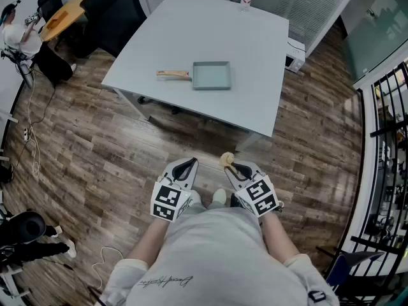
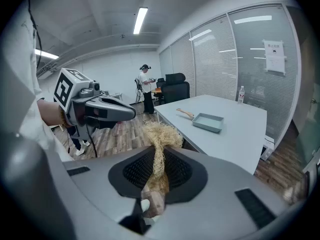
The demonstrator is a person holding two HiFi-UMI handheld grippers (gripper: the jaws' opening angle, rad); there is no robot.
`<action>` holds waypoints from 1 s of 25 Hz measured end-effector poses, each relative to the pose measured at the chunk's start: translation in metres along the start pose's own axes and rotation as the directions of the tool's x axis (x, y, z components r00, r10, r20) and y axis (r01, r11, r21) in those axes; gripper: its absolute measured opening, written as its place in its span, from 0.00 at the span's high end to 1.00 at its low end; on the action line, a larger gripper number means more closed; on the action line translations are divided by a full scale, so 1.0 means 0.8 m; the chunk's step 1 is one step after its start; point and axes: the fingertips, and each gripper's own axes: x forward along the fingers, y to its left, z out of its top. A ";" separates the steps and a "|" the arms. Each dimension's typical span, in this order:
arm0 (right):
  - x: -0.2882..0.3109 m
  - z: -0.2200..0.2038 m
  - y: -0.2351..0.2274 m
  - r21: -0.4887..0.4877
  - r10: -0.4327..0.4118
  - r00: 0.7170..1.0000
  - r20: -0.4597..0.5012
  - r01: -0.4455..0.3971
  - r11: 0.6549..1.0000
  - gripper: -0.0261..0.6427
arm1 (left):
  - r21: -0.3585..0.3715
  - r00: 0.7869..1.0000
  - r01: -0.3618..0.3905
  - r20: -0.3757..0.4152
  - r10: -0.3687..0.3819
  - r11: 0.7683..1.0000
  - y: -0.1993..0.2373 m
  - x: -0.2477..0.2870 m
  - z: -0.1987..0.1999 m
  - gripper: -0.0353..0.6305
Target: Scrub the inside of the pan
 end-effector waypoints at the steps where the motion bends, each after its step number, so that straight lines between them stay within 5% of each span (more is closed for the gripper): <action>1: 0.000 0.002 0.000 -0.001 0.001 1.000 0.000 -0.001 1.000 0.86 | 0.000 1.000 -0.002 -0.001 0.002 1.000 0.001 0.000 0.001 0.93; 25: -0.012 -0.010 -0.030 -0.036 0.083 0.997 -0.005 -0.083 0.996 0.86 | -0.017 0.997 -0.080 0.021 0.080 0.997 -0.022 0.020 0.012 0.93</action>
